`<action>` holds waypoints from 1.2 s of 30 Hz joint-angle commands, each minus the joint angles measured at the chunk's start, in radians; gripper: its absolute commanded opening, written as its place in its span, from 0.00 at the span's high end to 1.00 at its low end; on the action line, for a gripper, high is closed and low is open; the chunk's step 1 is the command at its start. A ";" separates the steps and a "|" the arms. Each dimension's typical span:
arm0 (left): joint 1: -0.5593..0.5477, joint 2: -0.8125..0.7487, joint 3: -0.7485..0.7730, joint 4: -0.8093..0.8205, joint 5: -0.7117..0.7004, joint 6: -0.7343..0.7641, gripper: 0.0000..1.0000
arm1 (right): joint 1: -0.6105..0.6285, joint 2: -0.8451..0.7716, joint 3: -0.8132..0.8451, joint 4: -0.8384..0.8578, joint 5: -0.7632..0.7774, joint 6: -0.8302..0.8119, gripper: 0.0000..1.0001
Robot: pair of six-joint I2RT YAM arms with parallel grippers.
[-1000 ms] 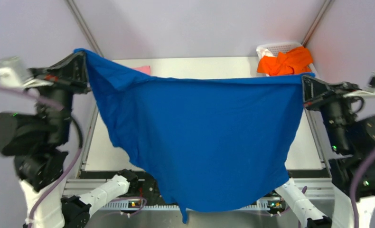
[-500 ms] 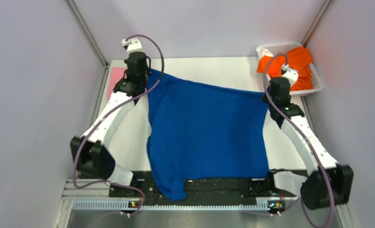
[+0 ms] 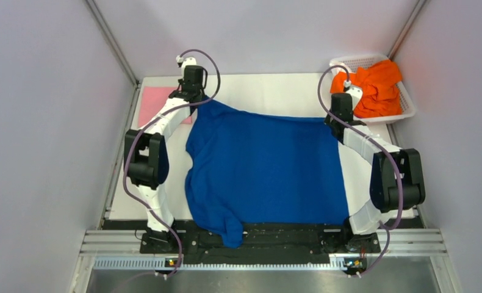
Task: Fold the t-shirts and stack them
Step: Flatten out the tshirt
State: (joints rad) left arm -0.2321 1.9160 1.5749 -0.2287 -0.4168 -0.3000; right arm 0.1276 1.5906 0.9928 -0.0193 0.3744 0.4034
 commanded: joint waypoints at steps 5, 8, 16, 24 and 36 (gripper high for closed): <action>0.010 0.066 0.109 0.070 0.004 -0.036 1.00 | -0.016 0.062 0.122 0.071 0.098 -0.005 1.00; 0.010 0.137 0.209 0.049 0.016 -0.036 1.00 | -0.024 0.116 0.167 0.057 0.094 -0.006 1.00; 0.009 0.439 0.605 -0.056 0.035 0.007 0.57 | -0.026 0.319 0.367 0.025 0.140 -0.033 0.87; 0.009 0.351 0.559 -0.098 0.156 -0.076 0.01 | -0.015 0.250 0.409 -0.094 0.049 0.002 0.02; 0.010 0.315 0.298 0.016 0.457 -0.353 0.01 | 0.073 0.118 0.127 -0.029 -0.158 0.072 0.01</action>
State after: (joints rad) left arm -0.2287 2.2192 1.8503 -0.2913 -0.0872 -0.5522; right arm 0.1841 1.7458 1.1568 -0.0761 0.2928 0.4423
